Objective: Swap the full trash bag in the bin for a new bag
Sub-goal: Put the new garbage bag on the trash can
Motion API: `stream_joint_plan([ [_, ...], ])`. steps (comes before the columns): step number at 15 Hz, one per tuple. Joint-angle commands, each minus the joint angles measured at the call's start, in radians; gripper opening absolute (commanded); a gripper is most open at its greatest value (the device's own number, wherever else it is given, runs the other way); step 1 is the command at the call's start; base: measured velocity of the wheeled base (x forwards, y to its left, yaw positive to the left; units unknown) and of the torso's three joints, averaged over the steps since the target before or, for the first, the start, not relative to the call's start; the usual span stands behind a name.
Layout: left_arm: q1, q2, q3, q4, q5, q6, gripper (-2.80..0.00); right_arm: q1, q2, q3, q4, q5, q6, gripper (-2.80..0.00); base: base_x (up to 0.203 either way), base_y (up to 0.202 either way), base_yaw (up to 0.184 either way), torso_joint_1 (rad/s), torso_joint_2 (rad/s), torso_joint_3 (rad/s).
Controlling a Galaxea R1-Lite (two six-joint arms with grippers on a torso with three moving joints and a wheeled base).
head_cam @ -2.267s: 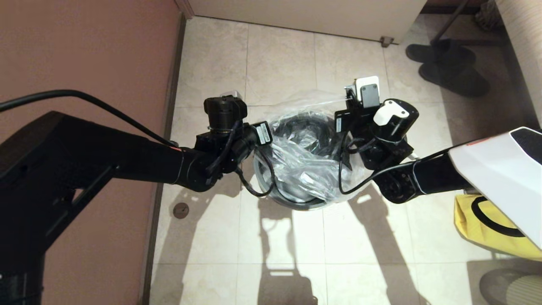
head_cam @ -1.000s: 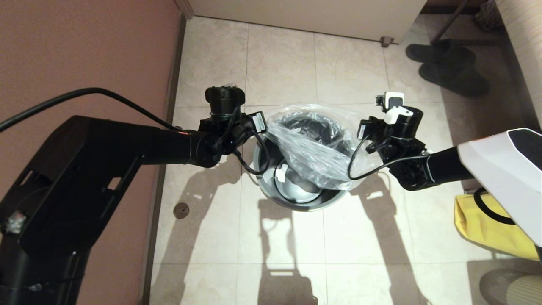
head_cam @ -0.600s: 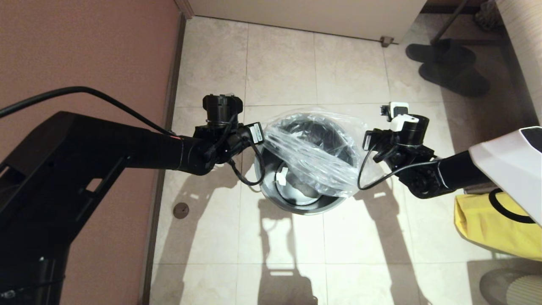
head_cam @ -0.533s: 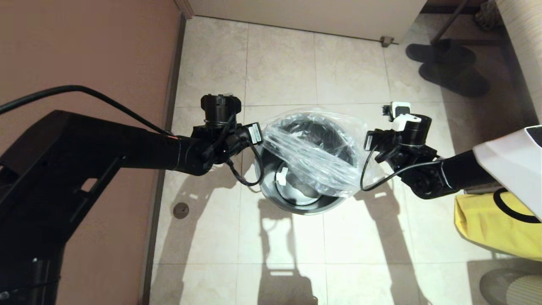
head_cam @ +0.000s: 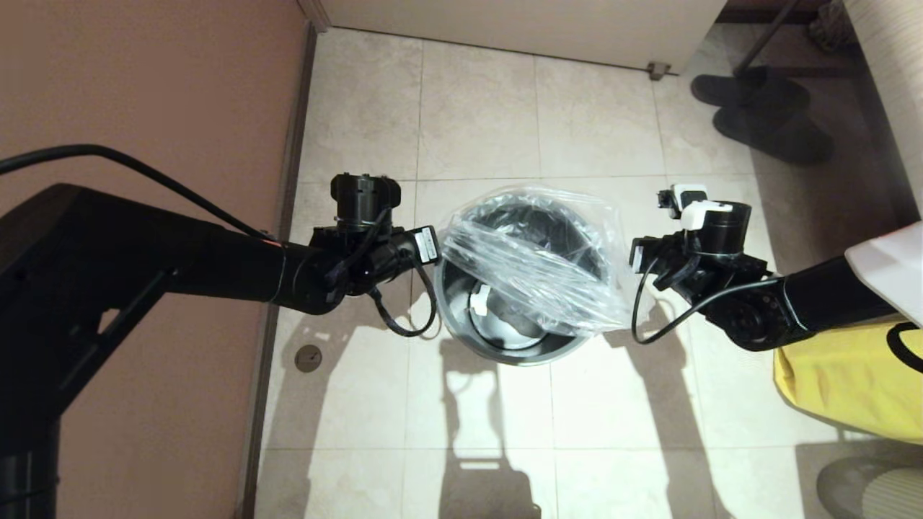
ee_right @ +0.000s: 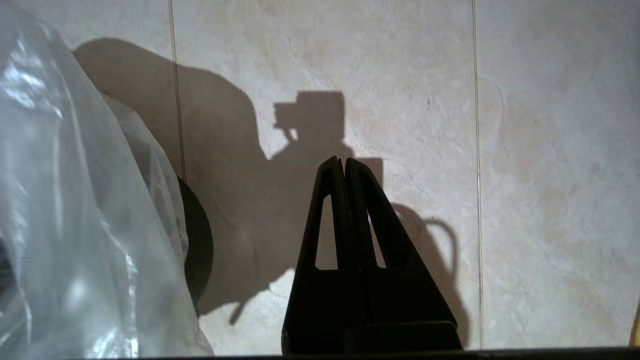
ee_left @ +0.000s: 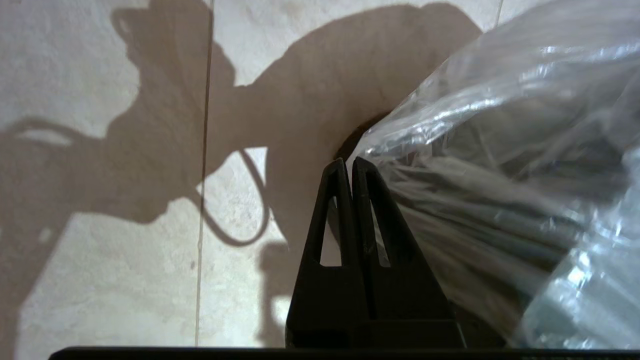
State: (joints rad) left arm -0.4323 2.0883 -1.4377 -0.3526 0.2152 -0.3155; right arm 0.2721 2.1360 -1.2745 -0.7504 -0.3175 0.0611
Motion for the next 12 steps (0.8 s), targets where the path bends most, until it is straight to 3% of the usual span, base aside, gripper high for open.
stream_joint_plan([
  [1, 0.0, -0.007, 0.02, -0.003, -0.008, -0.002, -2.8, 0.001, 0.0, 0.037, -0.004, 0.001, 0.0, -2.8, 0.0, 0.0, 0.0, 0.0, 0.0, 0.0],
  [6, -0.001, -0.018, 0.059, -0.01, -0.013, -0.018, -2.8, 0.019, 0.003, 0.101, -0.004, 0.018, 0.072, -2.8, 0.0, 0.0, 0.0, 0.0, 0.0, 0.0],
  [12, -0.014, -0.055, 0.178, -0.042, -0.019, -0.019, -2.8, 0.041, -0.011, 0.179, -0.004, 0.032, 0.102, -2.8, 0.0, 0.0, 0.0, 0.0, 0.0, 0.0],
])
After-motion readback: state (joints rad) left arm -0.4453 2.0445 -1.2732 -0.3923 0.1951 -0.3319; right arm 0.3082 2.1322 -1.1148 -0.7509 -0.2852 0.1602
